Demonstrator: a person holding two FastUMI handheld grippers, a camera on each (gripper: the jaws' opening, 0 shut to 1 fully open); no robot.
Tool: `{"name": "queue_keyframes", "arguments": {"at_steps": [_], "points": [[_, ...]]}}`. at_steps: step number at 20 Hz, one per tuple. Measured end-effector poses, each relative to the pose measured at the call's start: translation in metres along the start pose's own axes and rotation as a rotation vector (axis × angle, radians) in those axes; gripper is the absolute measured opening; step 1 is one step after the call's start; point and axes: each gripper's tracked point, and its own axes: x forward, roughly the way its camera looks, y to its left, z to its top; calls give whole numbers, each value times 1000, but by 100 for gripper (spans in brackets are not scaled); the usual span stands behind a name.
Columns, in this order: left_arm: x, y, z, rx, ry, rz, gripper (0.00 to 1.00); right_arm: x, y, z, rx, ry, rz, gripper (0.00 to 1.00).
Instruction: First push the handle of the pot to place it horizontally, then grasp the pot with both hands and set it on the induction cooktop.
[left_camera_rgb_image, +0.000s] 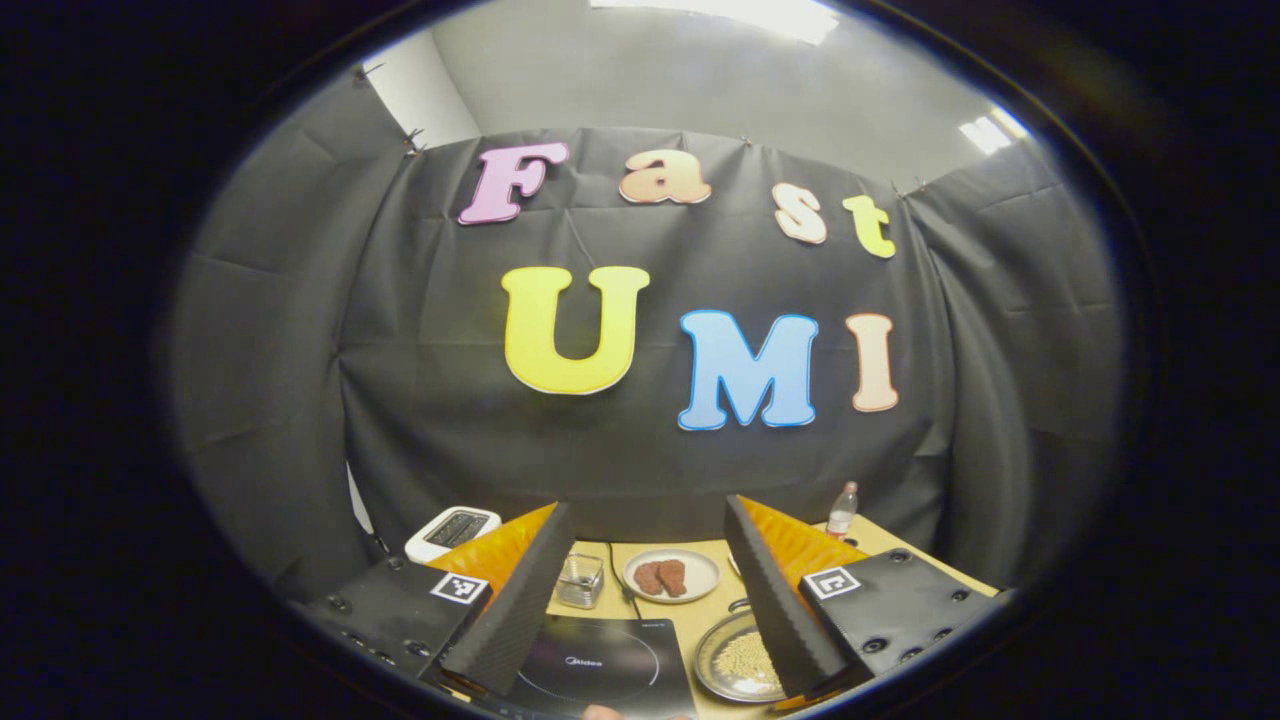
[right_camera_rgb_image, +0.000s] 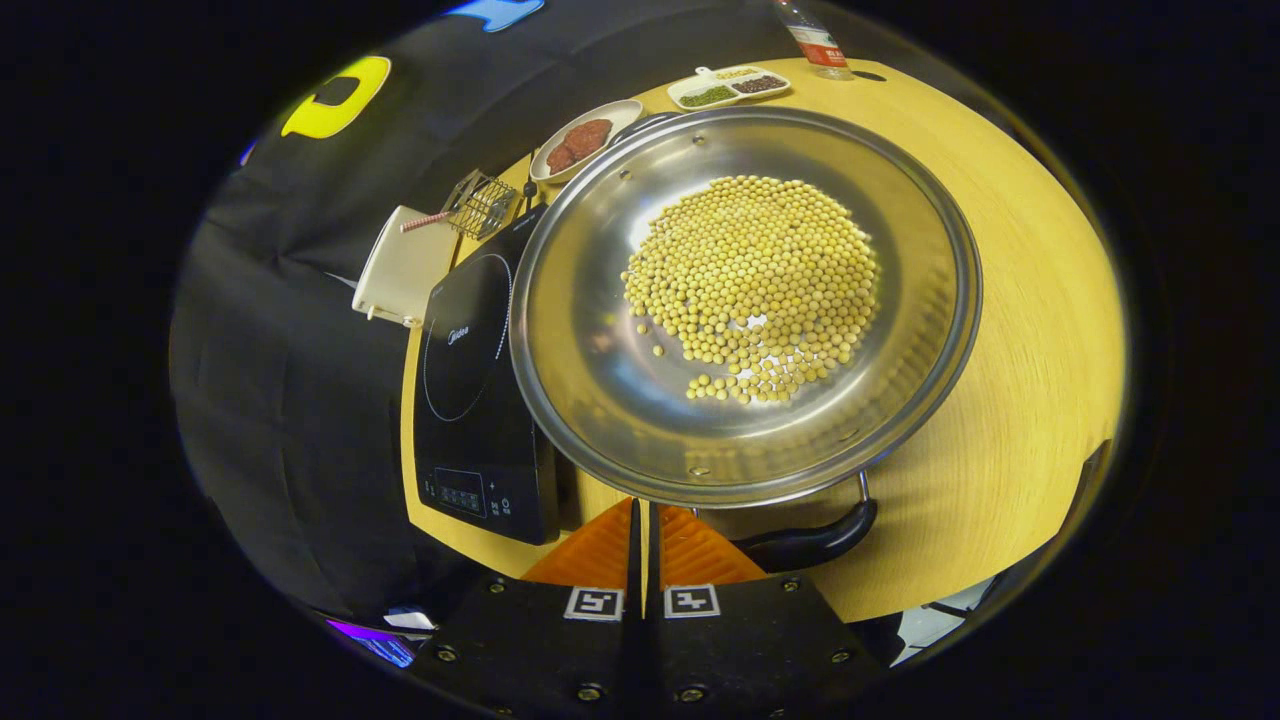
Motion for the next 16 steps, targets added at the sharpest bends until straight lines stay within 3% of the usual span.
{"name": "queue_keyframes", "arguments": {"at_steps": [6,9,10,16], "points": [[4,-23,3,-4,-2,-27,100,-11,-23,3,5,-6,-8,1],[5,-37,3,-6,-9,-39,95,-16,-34,3,0,-5,-15,1],[5,-41,3,-5,-7,-42,99,-18,-38,4,-1,-5,-17,1],[2,-59,-3,9,11,-38,99,-31,-65,10,-55,-5,-67,1]]}}
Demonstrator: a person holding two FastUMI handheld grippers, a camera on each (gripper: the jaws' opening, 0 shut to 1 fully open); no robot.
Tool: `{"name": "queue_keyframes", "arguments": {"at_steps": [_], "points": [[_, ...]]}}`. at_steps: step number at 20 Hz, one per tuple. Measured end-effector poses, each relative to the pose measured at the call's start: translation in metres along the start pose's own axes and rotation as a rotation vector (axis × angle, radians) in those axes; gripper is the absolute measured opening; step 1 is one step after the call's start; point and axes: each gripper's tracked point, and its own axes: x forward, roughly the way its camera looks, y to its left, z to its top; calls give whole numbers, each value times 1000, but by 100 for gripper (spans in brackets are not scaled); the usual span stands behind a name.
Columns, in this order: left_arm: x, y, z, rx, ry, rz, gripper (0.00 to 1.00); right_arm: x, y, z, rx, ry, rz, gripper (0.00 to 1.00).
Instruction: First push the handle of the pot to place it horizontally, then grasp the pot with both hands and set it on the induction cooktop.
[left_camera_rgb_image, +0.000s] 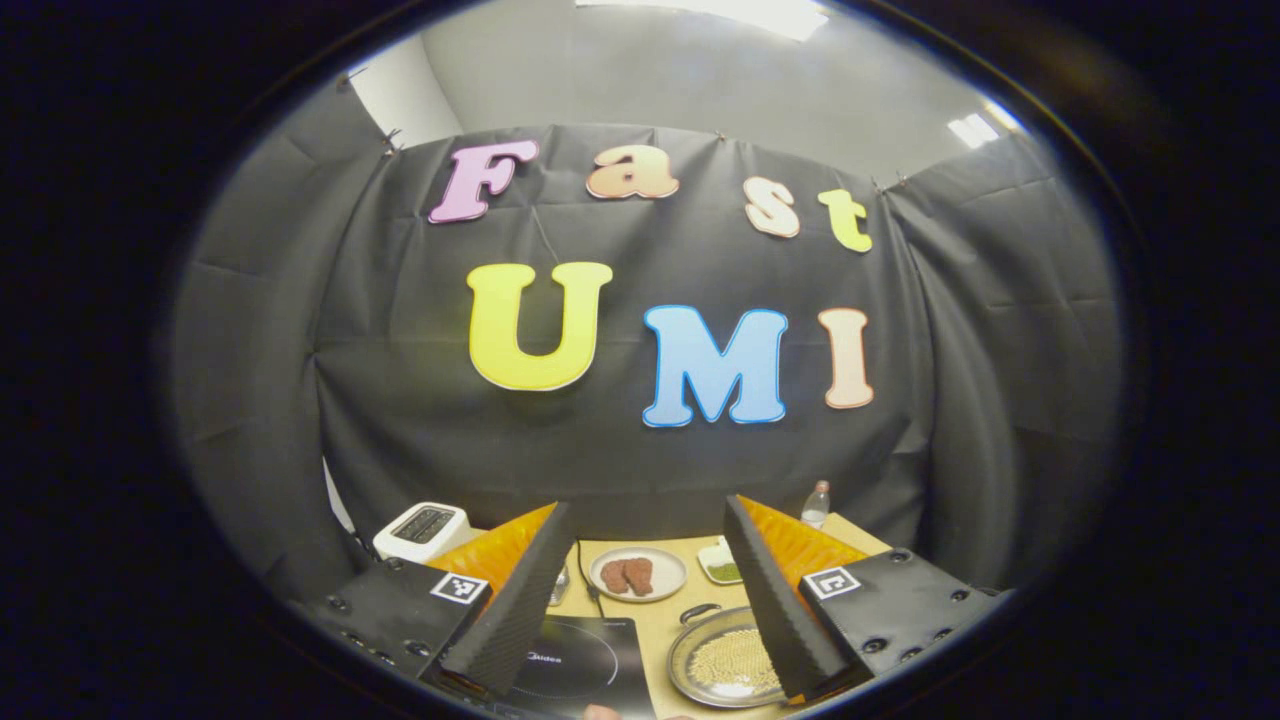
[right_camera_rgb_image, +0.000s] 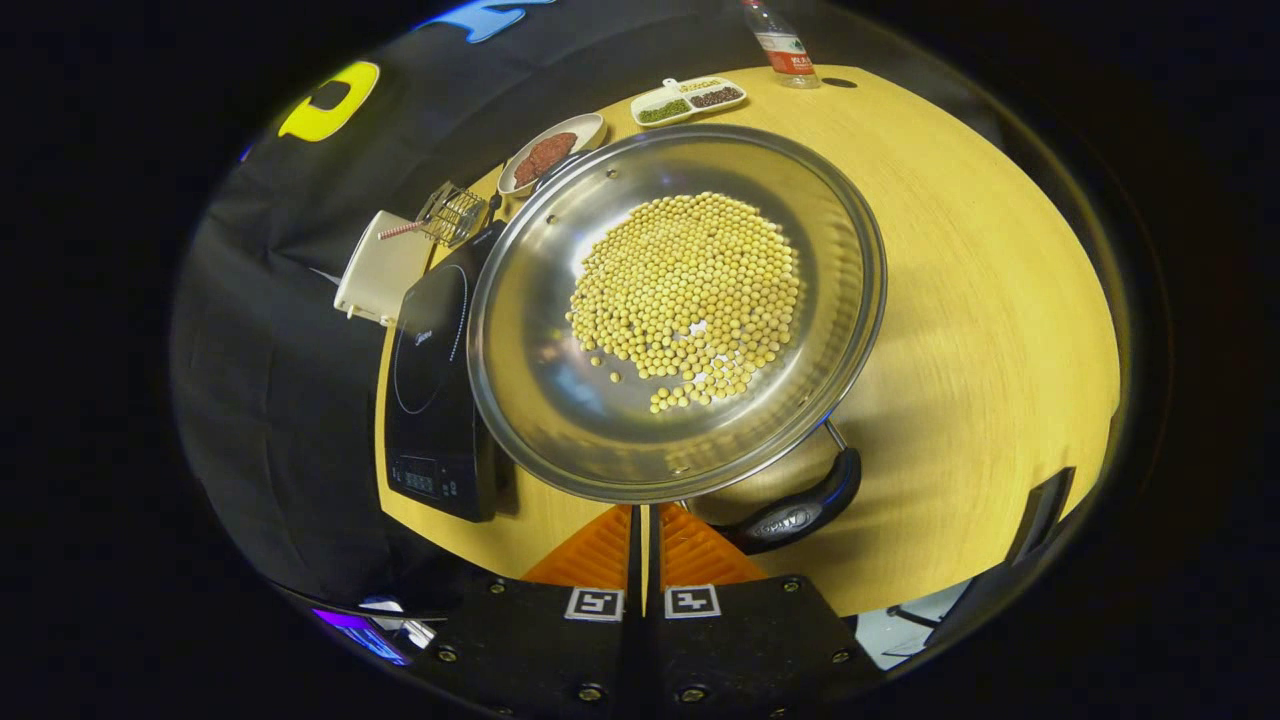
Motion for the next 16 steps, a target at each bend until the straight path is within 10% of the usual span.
{"name": "queue_keyframes", "arguments": {"at_steps": [16], "points": [[-11,-23,-11,37,23,15,97,-17,-77,26,-102,-40,-179,1]]}}
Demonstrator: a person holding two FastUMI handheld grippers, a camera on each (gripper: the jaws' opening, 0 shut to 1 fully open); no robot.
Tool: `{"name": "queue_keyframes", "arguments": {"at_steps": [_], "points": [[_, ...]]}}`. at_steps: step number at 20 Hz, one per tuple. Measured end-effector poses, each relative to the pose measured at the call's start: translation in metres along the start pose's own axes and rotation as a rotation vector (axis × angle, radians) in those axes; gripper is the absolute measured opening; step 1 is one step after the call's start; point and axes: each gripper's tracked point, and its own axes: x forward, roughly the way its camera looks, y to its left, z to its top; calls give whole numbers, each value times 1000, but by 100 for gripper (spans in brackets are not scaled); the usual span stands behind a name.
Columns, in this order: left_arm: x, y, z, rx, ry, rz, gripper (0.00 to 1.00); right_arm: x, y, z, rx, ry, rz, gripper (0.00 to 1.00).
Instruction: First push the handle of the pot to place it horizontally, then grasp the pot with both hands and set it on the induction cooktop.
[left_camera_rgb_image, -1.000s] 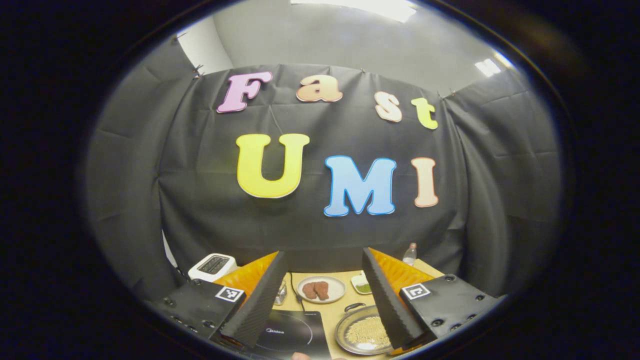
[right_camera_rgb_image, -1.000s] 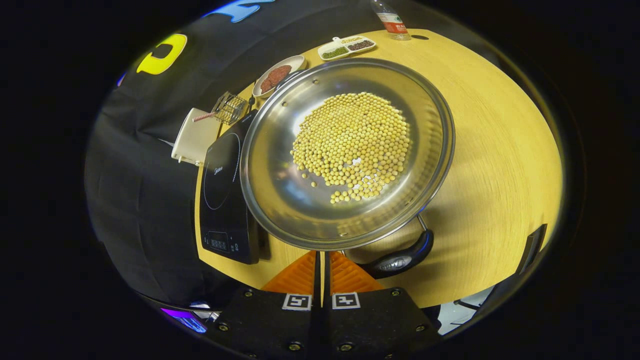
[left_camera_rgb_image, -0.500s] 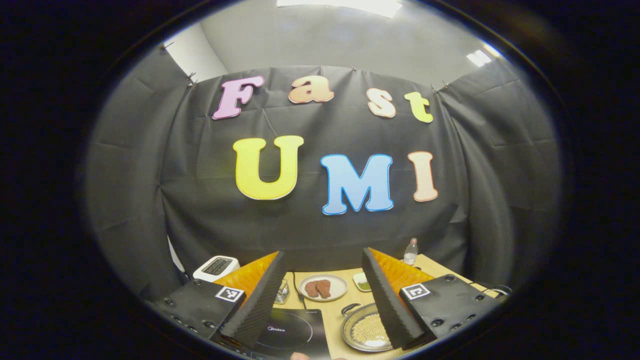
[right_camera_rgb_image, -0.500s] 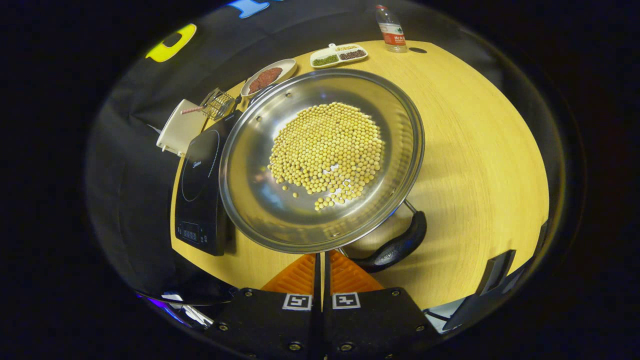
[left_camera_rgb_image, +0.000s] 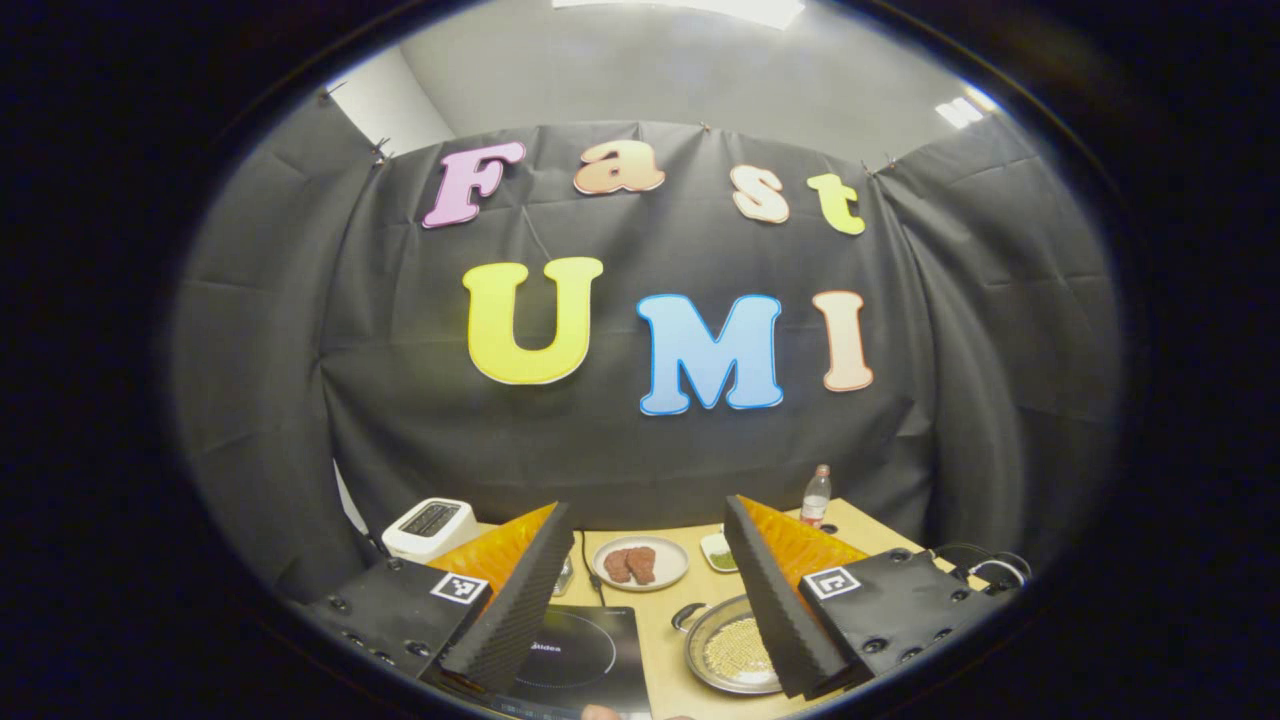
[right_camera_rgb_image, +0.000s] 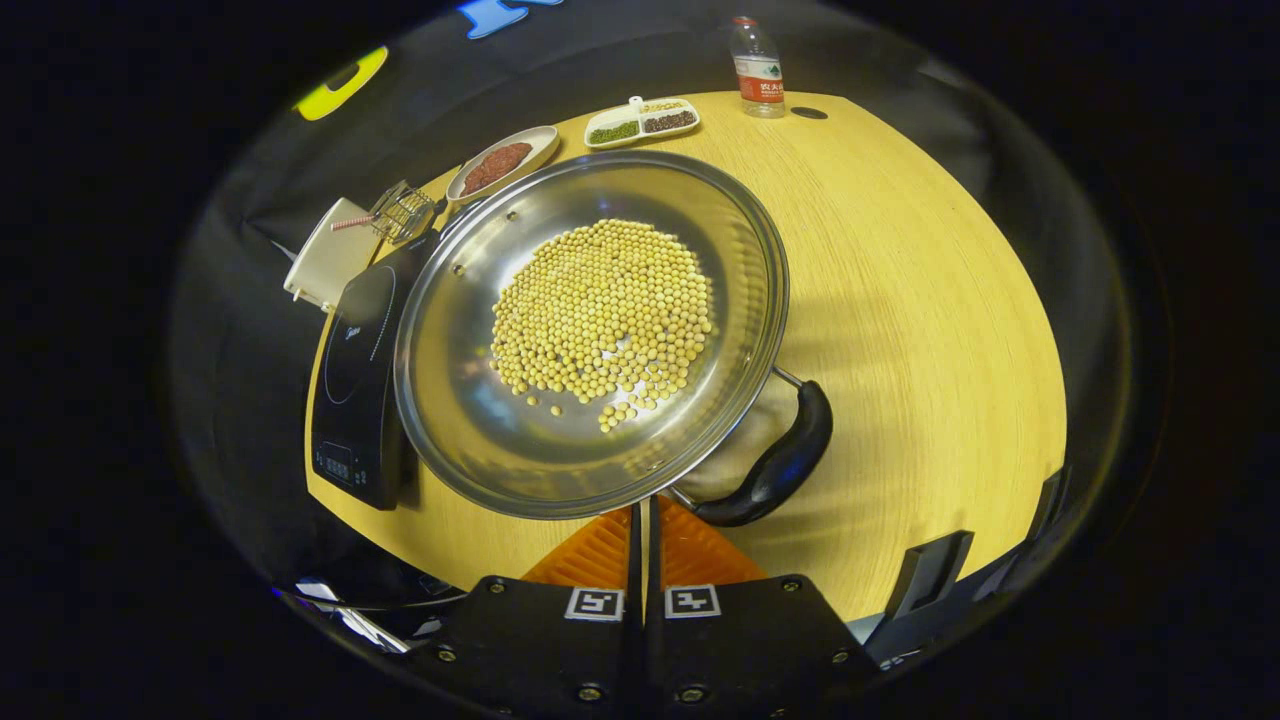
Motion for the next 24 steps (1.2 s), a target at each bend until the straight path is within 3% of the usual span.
{"name": "queue_keyframes", "arguments": {"at_steps": [7,12,14,24], "points": [[1,-6,-18,-28,34,-6,100,-1,-36,19,-48,-27,-100,1],[1,-6,-28,-59,49,2,95,2,-58,33,-53,-31,-144,1],[3,-6,-32,-47,61,6,100,5,-64,39,-55,-25,-153,1],[11,-14,-42,-36,91,20,100,20,-92,76,-20,-20,-134,1]]}}
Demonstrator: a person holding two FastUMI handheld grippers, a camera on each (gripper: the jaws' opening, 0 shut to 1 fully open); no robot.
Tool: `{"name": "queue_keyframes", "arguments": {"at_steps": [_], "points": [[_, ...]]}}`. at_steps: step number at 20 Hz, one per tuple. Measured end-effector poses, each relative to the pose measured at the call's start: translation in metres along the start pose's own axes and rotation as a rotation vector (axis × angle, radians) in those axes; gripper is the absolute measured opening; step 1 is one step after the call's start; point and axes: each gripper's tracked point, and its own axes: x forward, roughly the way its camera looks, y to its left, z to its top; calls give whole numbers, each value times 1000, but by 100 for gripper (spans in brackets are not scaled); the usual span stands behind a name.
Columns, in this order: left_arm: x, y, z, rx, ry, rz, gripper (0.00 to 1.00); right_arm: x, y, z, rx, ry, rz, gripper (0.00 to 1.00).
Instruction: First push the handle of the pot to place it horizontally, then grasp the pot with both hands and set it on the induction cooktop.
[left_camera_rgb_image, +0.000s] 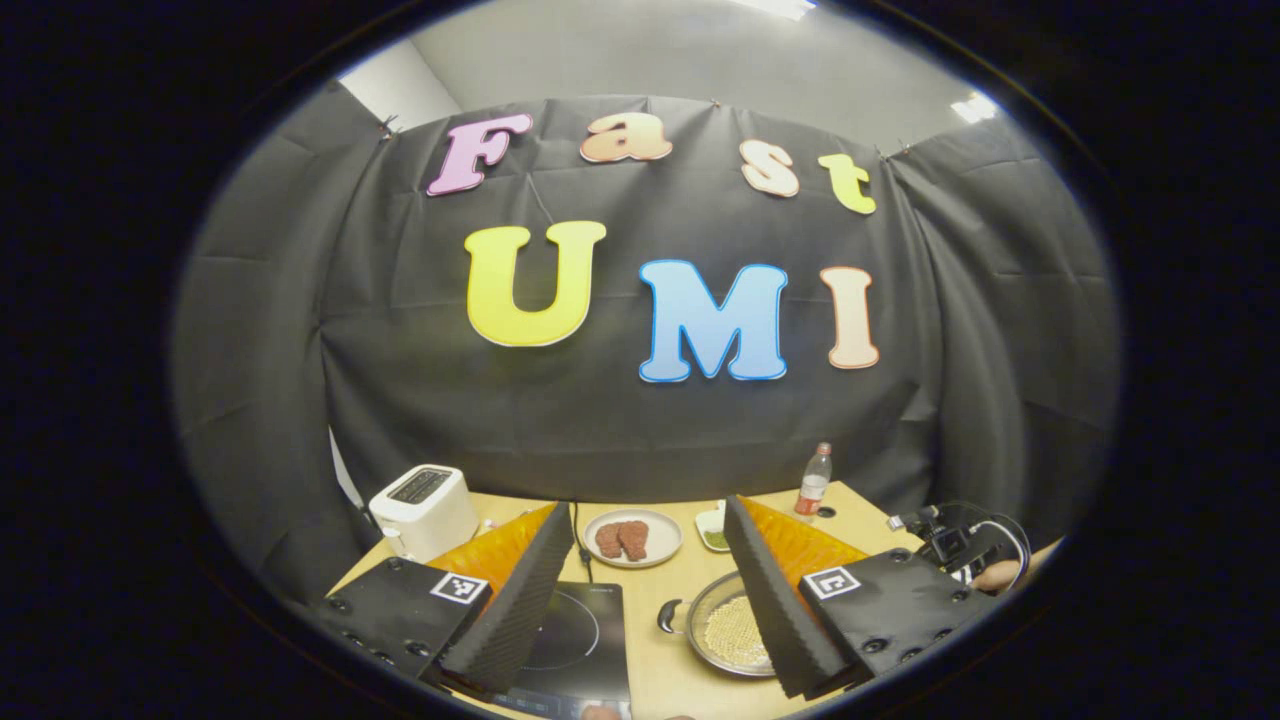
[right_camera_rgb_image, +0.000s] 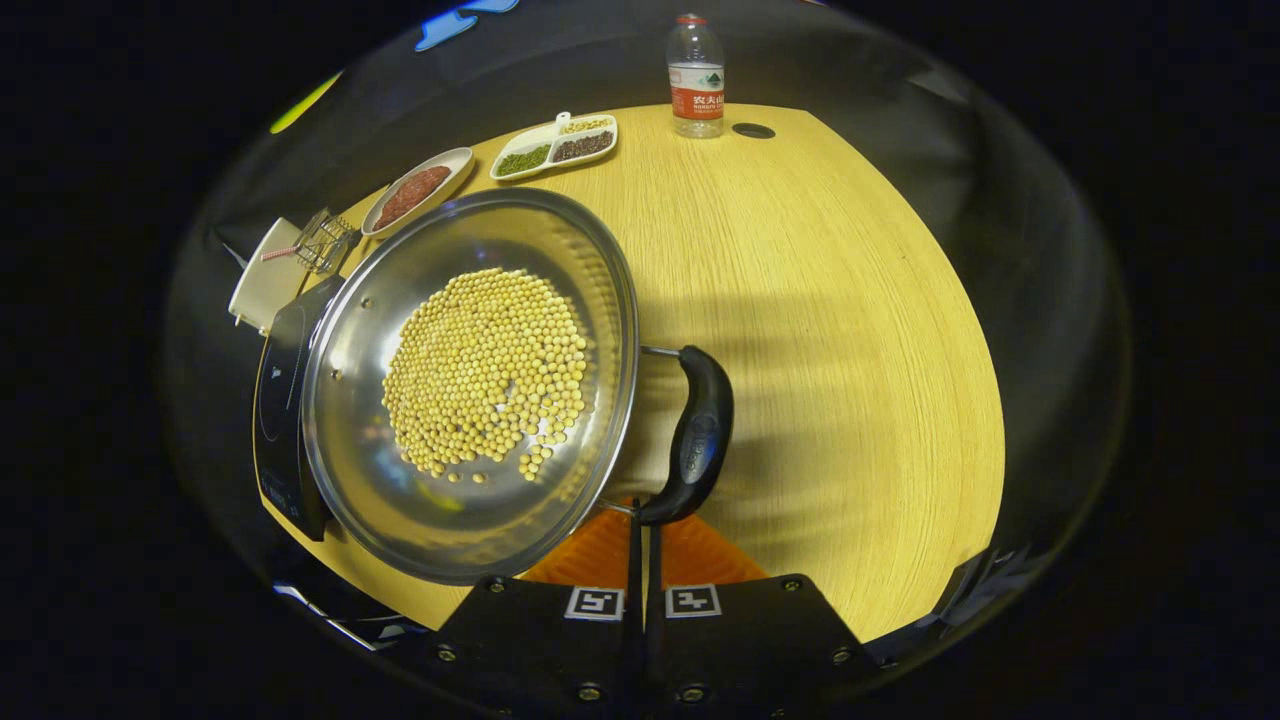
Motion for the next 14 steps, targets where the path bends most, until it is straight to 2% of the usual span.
{"name": "queue_keyframes", "arguments": {"at_steps": [4,5,6,7,8,14], "points": [[8,-7,-7,2,20,13,99,5,-7,17,-29,-8,-5,1],[9,-9,-8,2,23,16,95,6,-9,20,-41,-11,-6,1],[10,-11,-8,2,25,19,99,7,-9,24,-51,-12,-7,2],[10,-14,-10,2,29,22,95,7,-10,26,-59,-13,-5,3],[12,-16,-11,2,33,23,100,8,-9,28,-64,-16,-3,4],[22,-19,-18,10,52,14,100,11,-11,37,-71,-35,2,4]]}}
